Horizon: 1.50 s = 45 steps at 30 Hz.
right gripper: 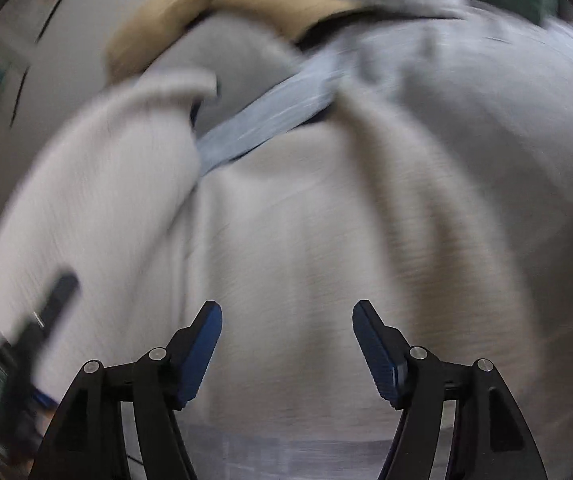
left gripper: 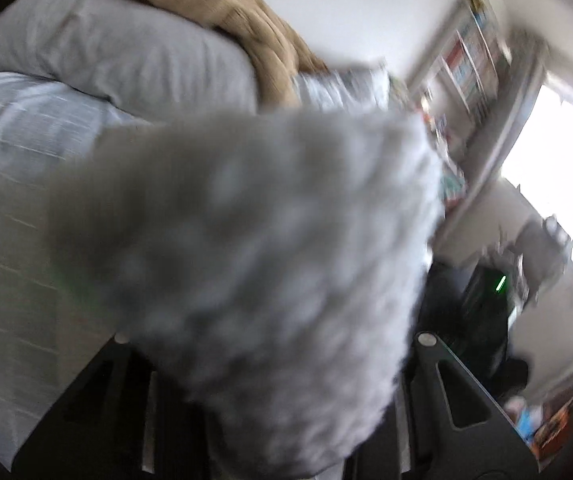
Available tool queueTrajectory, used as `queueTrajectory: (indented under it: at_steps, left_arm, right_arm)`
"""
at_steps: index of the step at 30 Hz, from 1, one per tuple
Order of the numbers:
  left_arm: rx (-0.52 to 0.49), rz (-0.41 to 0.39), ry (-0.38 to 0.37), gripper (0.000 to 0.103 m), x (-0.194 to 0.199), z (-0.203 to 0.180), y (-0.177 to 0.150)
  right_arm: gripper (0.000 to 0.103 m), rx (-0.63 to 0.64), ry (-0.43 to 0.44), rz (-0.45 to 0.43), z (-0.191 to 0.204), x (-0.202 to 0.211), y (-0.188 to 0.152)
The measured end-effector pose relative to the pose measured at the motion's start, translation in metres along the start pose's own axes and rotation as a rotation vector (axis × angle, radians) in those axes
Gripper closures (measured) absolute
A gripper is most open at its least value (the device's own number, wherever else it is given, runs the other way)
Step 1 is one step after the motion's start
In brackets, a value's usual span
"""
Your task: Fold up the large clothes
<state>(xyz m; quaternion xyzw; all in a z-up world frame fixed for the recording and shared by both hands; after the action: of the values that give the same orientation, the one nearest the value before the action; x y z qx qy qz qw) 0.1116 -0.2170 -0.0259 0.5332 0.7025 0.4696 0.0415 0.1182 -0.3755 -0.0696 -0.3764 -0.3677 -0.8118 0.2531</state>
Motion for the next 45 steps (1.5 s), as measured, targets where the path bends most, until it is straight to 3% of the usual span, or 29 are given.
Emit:
queueTrajectory:
  at_steps: [4,7,9,12,16,20,27,34,41,43,45]
  left_arm:
    - [-0.087,0.172,-0.015,0.07,-0.053,-0.013,-0.052]
    - [-0.265,0.183,0.042,0.07,-0.067,-0.029,-0.076]
    - [-0.284,0.187,0.048,0.07,-0.066,-0.033,-0.078]
    - [-0.257,0.182,-0.001,0.065,-0.053,-0.029,-0.067]
    - [-0.239,0.199,-0.144,0.05,-0.031,-0.041,-0.065]
    - [-0.246,0.239,-0.215,0.047,-0.019,-0.045,-0.071]
    - [-0.398,0.349,-0.286,0.026,0.006,-0.082,-0.09]
    - [-0.346,0.369,-0.372,0.026,0.042,-0.082,-0.079]
    - [-0.252,0.266,-0.352,0.028,0.051,-0.052,-0.045]
    - [-0.201,0.236,-0.32,0.05,0.04,-0.041,-0.041]
    - [-0.161,0.26,-0.29,0.057,0.022,-0.033,-0.048]
  right_arm:
    - [0.033,-0.099,-0.022,-0.015,-0.048,0.014,0.009]
    - [0.032,-0.119,-0.035,-0.019,-0.065,0.022,0.01]
    - [0.032,-0.106,-0.034,-0.018,-0.064,0.024,0.012]
    - [0.028,-0.096,-0.016,-0.019,-0.057,0.022,0.018]
    - [0.021,-0.113,0.04,-0.033,-0.061,0.043,0.017]
    - [0.02,-0.148,0.129,-0.027,-0.047,0.049,0.018]
    - [0.017,-0.181,0.28,0.083,-0.006,0.033,0.013]
    - [0.017,-0.186,0.203,0.173,-0.002,-0.002,0.003]
    - [0.017,-0.246,0.297,0.167,0.012,0.015,0.01]
    - [0.017,-0.247,0.297,0.176,0.014,0.017,0.008]
    - [0.017,-0.245,0.286,0.199,0.016,0.016,0.004]
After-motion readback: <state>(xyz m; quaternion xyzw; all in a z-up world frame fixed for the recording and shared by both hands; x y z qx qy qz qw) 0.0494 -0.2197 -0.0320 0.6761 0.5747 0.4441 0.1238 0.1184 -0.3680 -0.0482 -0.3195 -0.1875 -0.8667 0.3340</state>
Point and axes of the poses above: each gripper's, at about its wrist camera, not at the fingertips, and x roughly against the way its jaws point, z to its left, y to its top, the point moved 9 cm from there along -x, roughly the way its jaws point, and after that the axes turned 9 degrees about -y, right-handed, at the moved point
